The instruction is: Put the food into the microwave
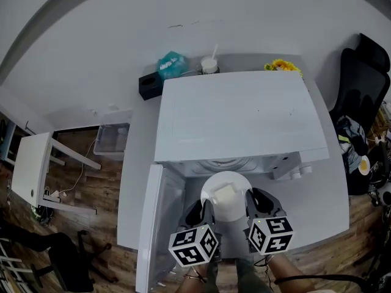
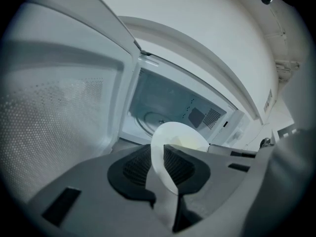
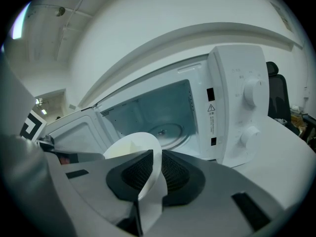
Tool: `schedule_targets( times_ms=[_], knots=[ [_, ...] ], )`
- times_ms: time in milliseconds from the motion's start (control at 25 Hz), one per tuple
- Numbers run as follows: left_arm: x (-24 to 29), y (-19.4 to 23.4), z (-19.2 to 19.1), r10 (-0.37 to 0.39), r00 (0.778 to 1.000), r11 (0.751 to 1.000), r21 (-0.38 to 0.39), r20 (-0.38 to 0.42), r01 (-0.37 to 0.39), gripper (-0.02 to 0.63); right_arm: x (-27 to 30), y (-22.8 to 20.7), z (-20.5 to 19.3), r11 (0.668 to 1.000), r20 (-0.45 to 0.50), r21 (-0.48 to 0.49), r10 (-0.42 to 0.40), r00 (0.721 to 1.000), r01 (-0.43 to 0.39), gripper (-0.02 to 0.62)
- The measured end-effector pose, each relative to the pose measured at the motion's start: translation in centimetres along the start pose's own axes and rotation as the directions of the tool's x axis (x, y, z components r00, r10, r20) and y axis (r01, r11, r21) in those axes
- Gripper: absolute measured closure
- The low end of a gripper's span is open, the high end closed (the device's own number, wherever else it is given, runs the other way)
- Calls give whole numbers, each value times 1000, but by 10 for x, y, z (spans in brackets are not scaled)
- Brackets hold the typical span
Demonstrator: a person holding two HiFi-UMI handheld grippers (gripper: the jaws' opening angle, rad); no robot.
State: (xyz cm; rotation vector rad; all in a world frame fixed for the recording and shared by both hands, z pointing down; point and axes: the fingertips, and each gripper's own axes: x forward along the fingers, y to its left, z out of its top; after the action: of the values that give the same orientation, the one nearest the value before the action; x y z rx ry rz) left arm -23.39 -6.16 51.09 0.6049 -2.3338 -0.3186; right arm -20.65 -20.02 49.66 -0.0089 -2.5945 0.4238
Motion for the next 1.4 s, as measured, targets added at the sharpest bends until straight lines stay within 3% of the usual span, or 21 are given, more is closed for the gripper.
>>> schedule_targets(
  times_ms=[600, 920, 1400],
  knots=[
    [43, 1, 29, 1, 999, 1000, 5, 41, -1, 523, 40, -17, 24, 1000, 69, 22, -16, 997, 15, 531],
    [66, 6, 41, -2, 996, 1000, 9, 87, 1, 523, 57, -25, 24, 996, 112, 82, -49, 992, 40, 531],
    [100, 14, 59, 6, 989, 1000, 8, 145, -7, 523, 90, -32, 37, 996, 183, 51, -79, 980, 70, 531]
  ],
)
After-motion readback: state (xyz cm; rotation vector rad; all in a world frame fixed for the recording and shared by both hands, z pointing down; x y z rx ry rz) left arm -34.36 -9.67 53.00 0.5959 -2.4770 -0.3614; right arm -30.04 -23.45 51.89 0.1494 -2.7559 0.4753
